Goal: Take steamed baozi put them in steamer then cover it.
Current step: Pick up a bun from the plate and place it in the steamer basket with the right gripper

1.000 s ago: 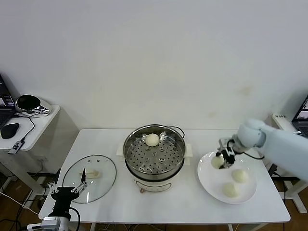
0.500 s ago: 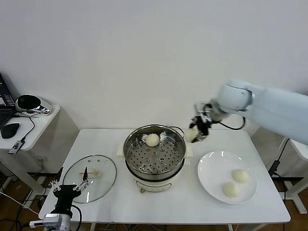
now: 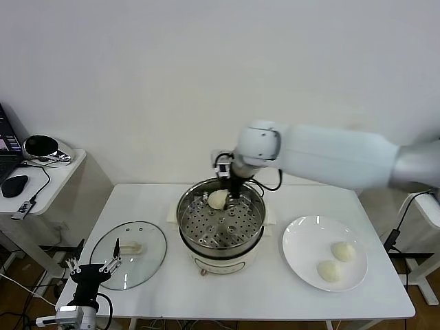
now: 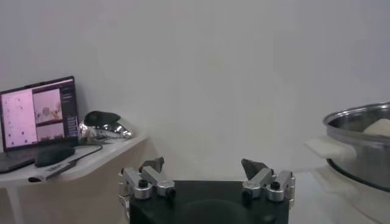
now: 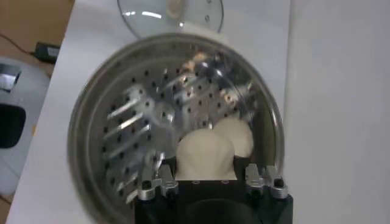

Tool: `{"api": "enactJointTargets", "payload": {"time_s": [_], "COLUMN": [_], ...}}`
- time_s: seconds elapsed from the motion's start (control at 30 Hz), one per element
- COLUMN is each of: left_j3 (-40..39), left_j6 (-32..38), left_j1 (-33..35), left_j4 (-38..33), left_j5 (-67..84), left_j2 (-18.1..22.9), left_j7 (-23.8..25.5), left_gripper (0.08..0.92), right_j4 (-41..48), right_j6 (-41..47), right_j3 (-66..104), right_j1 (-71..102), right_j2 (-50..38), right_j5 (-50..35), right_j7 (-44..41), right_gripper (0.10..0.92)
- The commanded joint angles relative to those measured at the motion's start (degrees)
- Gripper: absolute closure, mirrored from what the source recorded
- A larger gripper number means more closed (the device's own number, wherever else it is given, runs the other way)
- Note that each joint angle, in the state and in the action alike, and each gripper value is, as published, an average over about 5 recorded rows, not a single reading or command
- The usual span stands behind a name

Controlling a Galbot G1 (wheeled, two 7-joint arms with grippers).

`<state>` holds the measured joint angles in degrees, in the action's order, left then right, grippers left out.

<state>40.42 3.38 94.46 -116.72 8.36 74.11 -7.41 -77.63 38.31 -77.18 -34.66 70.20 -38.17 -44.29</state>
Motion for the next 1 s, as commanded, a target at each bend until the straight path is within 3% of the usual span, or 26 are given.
{"api": "enactJointTargets", "payload": {"time_s": [0.03, 0.6, 0.83, 1.0], "left_j3": [0.13, -0.05, -0.1, -0.03], "left_j6": [0.02, 0.42, 0.4, 0.38], "left_j1": [-0.01, -0.06, -0.07, 0.07], "left_j4": [0.0, 0.03, -0.15, -0.19], "left_j5": [0.07, 0.51, 0.46, 0.47], "left_j2": [0.03, 0.15, 0.18, 0.02], "left_j7": [0.02, 0.05, 0.07, 0.06], "left_gripper": [0.177, 0.177, 0.177, 0.177], "right_j4": [5.87, 12.79, 12.01, 4.04], "right_j6": [2.47, 2.52, 2.74, 1.57], "right_j3": [0.31, 0.96, 1.89, 1.78], "right_j1": [4.44, 9.51, 8.32, -0.08], "right_j2": [7.48, 12.79, 11.64, 4.06], "right_j5": [-2.1, 1.41, 1.76, 2.41], "right_j7": [2.44, 4.53, 2.18, -5.44], "right_gripper": [0.448, 0.44, 0.267, 0.207]}}
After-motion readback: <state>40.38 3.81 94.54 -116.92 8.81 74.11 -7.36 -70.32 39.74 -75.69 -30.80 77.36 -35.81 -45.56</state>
